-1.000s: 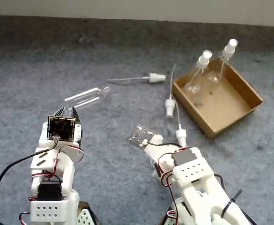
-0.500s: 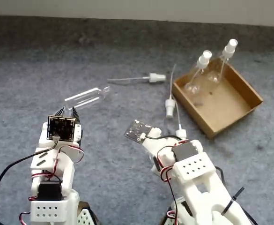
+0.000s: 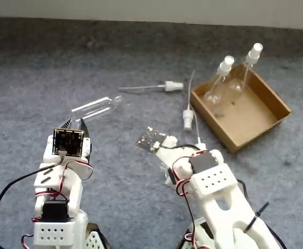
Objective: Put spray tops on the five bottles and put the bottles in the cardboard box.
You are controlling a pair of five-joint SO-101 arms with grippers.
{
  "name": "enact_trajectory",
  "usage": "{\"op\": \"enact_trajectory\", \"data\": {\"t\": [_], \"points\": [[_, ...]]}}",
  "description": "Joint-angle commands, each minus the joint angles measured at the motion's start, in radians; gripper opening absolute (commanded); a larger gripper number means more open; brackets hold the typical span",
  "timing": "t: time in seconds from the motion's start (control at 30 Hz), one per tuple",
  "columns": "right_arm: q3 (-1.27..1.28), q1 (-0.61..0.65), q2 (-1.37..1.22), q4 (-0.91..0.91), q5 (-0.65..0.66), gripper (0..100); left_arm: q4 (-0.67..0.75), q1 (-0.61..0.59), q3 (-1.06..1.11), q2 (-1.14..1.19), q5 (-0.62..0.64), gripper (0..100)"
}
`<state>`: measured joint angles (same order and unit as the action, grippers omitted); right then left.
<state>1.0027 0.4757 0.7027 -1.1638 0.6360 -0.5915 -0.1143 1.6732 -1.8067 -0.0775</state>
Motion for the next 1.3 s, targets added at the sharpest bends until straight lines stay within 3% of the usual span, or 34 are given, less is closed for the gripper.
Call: {"op": "enact_trajectory", "data": {"t": [0.0,0.33,0.63,0.93,1.1,1.27], "points": [[-0.102,0.008,-0.131,-0.007,-0.026,28.6,0.014,0.016,0.021,-0.005,-0.006,4],[-0.142,0.007,-0.366,0.062,-0.023,28.6,0.014,0.016,0.021,-0.005,-0.006,4],[-0.140,0.005,-0.367,0.102,-0.026,28.3,0.014,0.016,0.021,-0.005,-0.006,4],[-0.145,0.004,-0.364,0.099,-0.029,11.8,0.014,0.016,0.021,-0.005,-0.006,4],[-0.147,0.002,-0.305,0.096,-0.029,10.8,0.014,0.016,0.021,-0.005,-0.006,4],[-0.145,0.004,-0.081,0.021,-0.029,10.8,0.012,0.018,0.021,-0.005,-0.006,4]]}}
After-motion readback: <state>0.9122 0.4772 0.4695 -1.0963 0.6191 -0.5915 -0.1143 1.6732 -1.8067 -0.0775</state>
